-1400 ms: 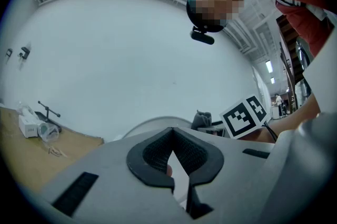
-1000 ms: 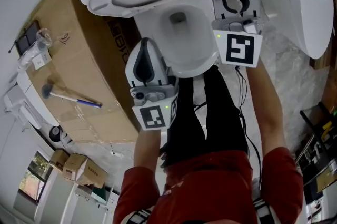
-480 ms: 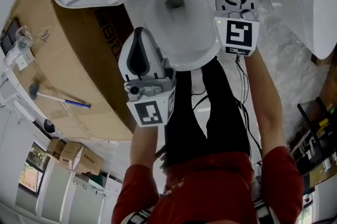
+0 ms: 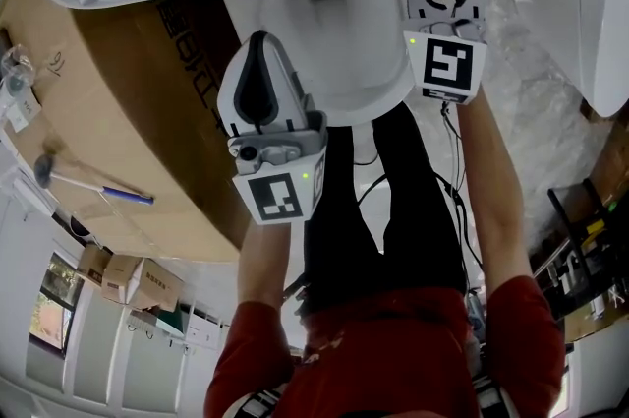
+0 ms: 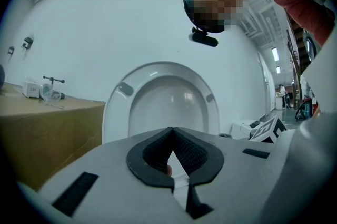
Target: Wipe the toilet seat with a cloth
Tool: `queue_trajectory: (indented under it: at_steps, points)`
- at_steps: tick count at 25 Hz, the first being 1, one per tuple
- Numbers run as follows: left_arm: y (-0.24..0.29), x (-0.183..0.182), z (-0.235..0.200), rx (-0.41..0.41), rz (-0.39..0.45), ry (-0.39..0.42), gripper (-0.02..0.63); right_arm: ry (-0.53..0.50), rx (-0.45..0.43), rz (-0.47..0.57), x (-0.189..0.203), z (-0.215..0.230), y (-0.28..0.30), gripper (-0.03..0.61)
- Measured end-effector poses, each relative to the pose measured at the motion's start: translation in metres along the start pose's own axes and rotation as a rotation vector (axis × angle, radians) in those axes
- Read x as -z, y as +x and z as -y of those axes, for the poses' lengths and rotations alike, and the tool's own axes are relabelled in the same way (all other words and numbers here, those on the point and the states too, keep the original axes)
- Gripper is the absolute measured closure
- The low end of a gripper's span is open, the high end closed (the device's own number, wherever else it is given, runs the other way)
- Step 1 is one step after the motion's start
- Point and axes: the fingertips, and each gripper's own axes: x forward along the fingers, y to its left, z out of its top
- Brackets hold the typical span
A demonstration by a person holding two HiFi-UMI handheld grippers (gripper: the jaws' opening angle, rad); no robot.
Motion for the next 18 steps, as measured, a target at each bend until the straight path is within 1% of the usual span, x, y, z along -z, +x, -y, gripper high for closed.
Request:
queue_trajectory:
  at_steps: [5,9,12,18]
  points:
    - [0.004,0.009,-0.003,-0.008,-0.009,-0.011,0.6,-0.023,-0.014,0.029,0.001,-0.005,0.002,0.497]
    - [0.004,0.013,-0.003,-0.013,-0.013,-0.014,0.6,-0.006,-0.05,-0.063,0.026,-0.016,0.007,0.497]
    - [0.006,0.017,-0.001,-0.008,-0.016,-0.011,0.6,0.01,-0.05,-0.108,0.046,-0.016,0.019,0.497]
    - [0.002,0.019,-0.005,-0.009,-0.024,-0.009,0.6,0.02,-0.046,-0.129,0.052,-0.017,0.031,0.497]
